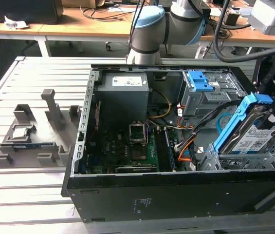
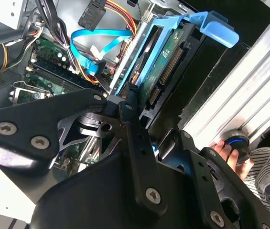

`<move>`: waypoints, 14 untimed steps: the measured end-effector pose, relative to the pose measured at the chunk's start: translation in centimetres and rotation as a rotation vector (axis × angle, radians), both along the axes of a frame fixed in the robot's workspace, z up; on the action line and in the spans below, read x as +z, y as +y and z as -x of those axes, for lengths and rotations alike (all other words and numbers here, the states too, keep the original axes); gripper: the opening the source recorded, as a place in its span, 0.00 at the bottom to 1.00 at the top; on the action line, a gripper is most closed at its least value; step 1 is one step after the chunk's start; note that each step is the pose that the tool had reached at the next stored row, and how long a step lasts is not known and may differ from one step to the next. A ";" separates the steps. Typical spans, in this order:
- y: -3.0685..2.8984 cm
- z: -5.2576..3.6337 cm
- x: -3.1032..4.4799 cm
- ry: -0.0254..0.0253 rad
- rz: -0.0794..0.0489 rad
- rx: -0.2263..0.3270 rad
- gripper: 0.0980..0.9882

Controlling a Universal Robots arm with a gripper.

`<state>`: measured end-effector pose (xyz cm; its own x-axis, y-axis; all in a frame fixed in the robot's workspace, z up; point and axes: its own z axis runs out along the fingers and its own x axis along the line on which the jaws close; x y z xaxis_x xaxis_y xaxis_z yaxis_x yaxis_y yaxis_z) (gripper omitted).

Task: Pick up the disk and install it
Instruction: 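Insert the disk into the insertion slot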

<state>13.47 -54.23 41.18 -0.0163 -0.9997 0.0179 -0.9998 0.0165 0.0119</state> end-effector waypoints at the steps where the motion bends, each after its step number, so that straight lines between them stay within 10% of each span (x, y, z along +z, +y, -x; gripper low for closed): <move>1: 0.00 0.00 -0.27 0.0000 0.000 0.000 0.30; 14: 0.00 0.00 -1.83 0.0000 0.000 0.000 0.38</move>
